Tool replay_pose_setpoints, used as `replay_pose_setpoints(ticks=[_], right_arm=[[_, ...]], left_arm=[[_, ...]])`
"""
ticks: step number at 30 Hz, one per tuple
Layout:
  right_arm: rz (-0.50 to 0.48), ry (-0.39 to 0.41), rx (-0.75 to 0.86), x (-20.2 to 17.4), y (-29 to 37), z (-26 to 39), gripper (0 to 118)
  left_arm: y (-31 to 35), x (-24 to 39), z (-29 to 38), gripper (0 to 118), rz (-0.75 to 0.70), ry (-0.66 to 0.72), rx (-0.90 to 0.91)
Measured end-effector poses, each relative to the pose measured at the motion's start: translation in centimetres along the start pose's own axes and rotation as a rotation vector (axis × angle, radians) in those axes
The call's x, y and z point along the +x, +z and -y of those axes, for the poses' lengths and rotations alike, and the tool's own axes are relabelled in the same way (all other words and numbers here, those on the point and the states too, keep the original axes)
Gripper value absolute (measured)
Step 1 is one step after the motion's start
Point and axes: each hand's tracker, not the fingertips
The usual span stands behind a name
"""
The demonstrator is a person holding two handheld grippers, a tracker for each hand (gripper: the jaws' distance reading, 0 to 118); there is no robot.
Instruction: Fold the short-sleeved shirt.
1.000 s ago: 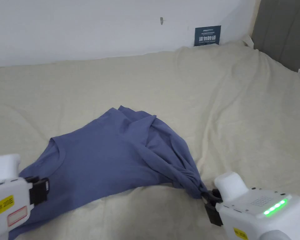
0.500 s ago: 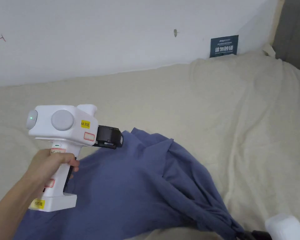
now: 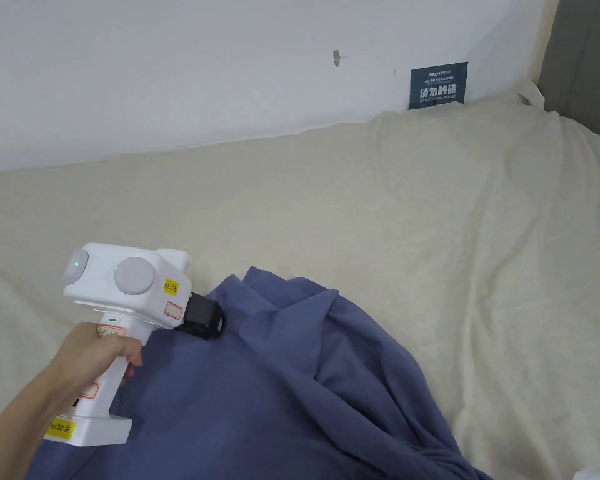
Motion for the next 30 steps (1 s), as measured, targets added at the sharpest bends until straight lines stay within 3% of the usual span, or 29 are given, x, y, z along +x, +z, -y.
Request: replay_pose_setpoints(ticks=[2, 3, 11, 17, 21, 24, 26, 30], right_arm=[[-0.002, -0.012, -0.002, -0.2, 0.0, -0.2, 2], [-0.004, -0.013, 0.0, -0.2, -0.1, -0.2, 2], [0.005, -0.009, 0.034, -1.2, 1.1, -1.7, 2], [0.02, -0.007, 0.126, -2.0, 3.0, -5.4, 2], [-0.05, -0.037, 0.199, -2.5, 4.5, -11.5, 2], [-0.008, -0.011, 0.268, -3.7, 5.7, -16.7, 2], [-0.024, -0.038, 0.307, -4.2, 7.0, -20.1, 2], [-0.02, 0.02, 0.389, -7.2, 10.4, -26.5, 2]], left_arm=[[1.3, 0.3, -0.3, 9, 0.036, -0.035, 0.007], [1.6, 0.6, -0.4, 4, 0.065, -0.044, 0.032], [8.5, 0.9, -0.2, 4, 0.0, -0.088, 0.114], [17.4, 1.0, 1.5, 4, -0.074, -0.104, 0.239], [24.8, -0.5, 2.6, 4, -0.147, -0.072, 0.347], [31.0, -1.9, 3.6, 4, -0.156, -0.007, 0.448], [35.1, -2.9, 4.3, 4, -0.181, 0.051, 0.505], [42.8, -4.0, 4.6, 4, -0.273, 0.048, 0.599]])
